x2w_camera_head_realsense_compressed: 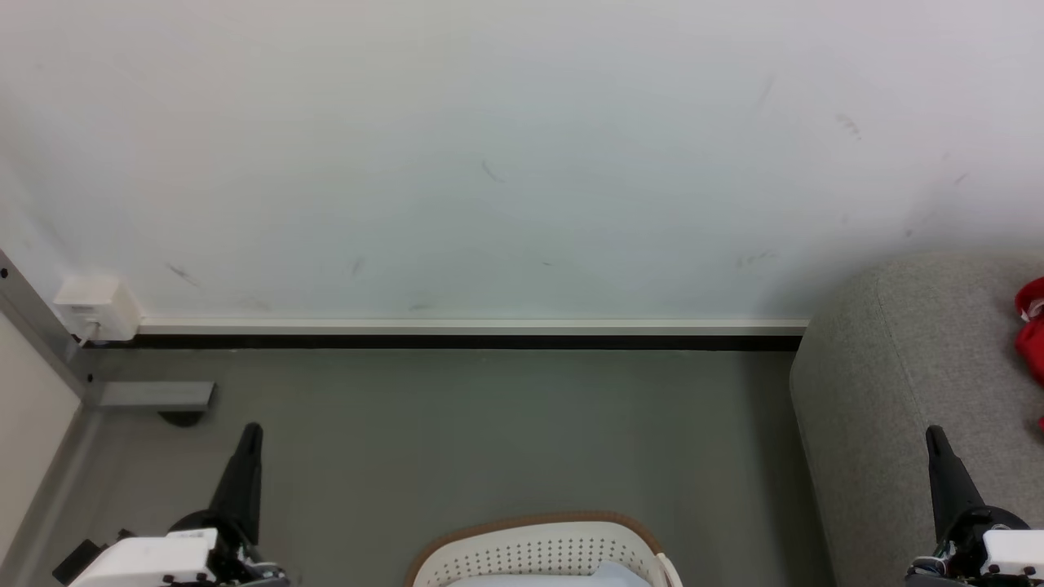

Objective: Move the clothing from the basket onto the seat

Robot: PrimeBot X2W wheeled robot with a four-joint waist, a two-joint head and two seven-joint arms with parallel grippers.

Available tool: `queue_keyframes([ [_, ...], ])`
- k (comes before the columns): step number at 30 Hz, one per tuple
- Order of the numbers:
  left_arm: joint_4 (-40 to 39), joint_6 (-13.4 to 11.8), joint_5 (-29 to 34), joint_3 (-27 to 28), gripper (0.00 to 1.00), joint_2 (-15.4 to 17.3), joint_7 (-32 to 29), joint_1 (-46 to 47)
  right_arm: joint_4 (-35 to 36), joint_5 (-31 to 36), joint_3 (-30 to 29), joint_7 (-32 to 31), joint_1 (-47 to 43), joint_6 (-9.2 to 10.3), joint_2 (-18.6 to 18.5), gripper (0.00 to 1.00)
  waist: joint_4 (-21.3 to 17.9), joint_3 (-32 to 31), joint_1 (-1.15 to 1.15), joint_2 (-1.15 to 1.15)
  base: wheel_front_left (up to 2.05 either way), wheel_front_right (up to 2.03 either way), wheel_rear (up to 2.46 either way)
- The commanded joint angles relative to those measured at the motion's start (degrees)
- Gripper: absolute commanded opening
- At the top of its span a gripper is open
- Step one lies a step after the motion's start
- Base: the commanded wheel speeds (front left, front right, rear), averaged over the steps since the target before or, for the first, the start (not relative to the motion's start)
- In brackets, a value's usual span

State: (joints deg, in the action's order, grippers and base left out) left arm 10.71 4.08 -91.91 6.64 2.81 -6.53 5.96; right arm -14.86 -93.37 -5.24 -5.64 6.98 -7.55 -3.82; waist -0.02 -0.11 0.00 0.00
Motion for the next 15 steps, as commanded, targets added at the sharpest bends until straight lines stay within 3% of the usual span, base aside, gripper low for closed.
queue_keyframes([
  [1, -0.15, 0.27, -0.83, 0.19, 0.00, 0.13, -0.19, 0.38, 0.22, -0.50, 0.09, 0.20, 0.52, 0.12, -0.43, 0.00, 0.00, 0.00, 0.00, 0.00, 0.00, 0.00, 0.00],
  [15, -0.14, 0.27, -0.83, 0.19, 0.00, 0.13, -0.19, 0.38, 0.24, -0.73, 0.31, 0.38, 0.48, 0.12, -0.65, 0.00, 0.00, 0.00, 0.00, 0.00, 0.00, 0.00, 0.00],
])
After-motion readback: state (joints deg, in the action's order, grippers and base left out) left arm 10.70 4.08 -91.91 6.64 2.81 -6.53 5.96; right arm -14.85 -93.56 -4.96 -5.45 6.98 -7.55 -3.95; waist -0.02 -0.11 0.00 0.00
